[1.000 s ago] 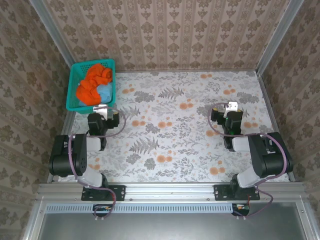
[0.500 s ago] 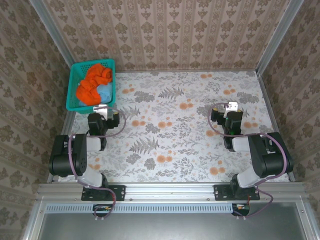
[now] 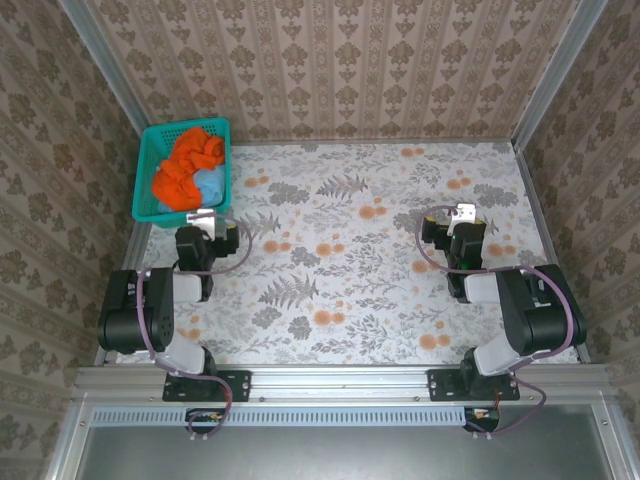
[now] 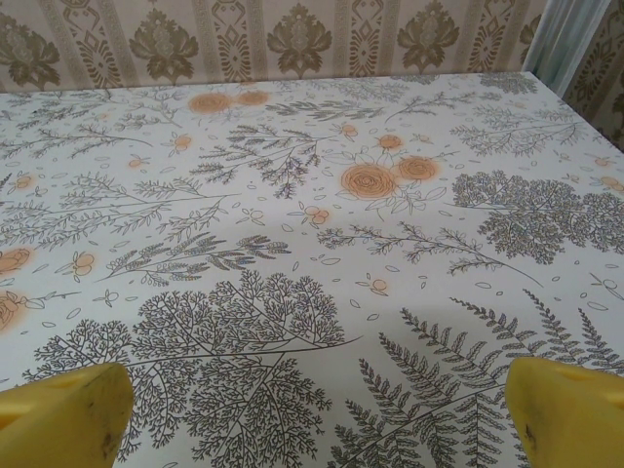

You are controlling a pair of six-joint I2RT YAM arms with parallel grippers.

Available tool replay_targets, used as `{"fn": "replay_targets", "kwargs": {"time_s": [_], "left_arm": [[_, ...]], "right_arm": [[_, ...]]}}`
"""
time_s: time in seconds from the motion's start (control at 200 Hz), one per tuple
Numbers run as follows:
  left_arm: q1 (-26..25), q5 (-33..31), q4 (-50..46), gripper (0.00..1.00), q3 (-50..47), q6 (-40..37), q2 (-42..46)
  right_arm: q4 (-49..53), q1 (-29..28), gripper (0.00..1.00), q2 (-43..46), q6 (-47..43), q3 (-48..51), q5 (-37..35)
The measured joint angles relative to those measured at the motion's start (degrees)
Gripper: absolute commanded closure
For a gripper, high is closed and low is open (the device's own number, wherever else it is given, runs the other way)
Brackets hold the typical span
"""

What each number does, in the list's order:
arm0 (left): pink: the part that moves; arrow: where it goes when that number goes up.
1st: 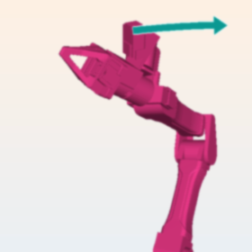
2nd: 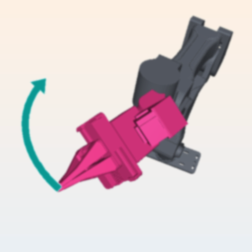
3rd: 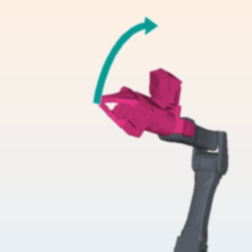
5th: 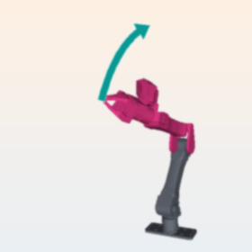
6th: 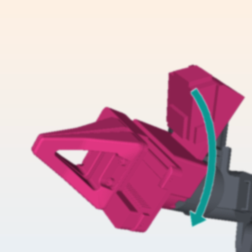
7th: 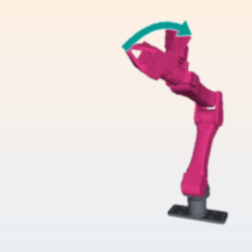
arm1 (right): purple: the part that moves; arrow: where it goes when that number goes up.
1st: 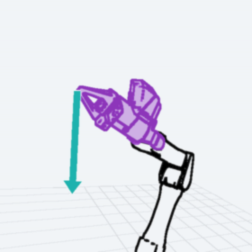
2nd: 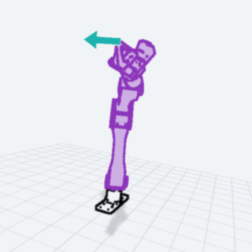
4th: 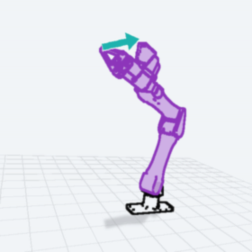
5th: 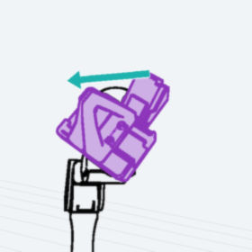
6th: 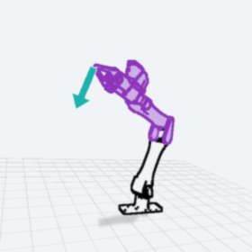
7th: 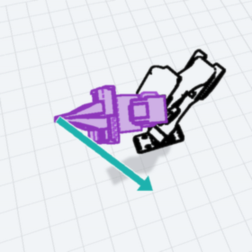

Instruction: Fold and stack the t-shirts

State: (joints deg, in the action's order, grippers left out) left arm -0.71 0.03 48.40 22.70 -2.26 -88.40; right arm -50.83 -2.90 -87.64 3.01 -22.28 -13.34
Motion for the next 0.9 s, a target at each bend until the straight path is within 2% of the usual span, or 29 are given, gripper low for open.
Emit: {"fn": "replay_targets", "kwargs": {"time_s": [0.225,0.295,0.42,0.59,0.72,0.81,0.9], "left_arm": [[-0.02,0.07,-0.07,0.0,0.02,-0.15,0.02],[-0.37,-0.04,-2.91,0.0,0.79,-0.63,0.92],[-2.08,-2.84,-12.68,0.0,4.61,-0.79,6.71],[-1.66,-3.17,-20.44,0.0,13.22,1.68,16.52],[1.55,1.51,-27.5,0.0,24.11,8.15,17.57],[2.97,-1.05,-31.52,0.0,29.86,15.65,17.64],[5.4,-2.86,-35.82,0.0,33.59,23.85,16.85]], "right_arm": [[0.13,0.0,0.01,0.09,-0.02,0.0,-0.24],[1.4,-0.24,0.0,0.87,-0.04,-0.07,-0.57],[12.83,-1.66,0.01,6.82,0.55,-3.34,-4.07],[26.34,-1.79,0.01,20.24,9.46,-10.88,-7.06],[32.96,-1.42,0.01,28.7,14.88,-13.57,-6.69],[38.01,-1.31,0.0,31.39,17.33,-15.47,-3.89],[44.28,-1.31,0.0,31.36,18.73,-18.93,2.75]]}}
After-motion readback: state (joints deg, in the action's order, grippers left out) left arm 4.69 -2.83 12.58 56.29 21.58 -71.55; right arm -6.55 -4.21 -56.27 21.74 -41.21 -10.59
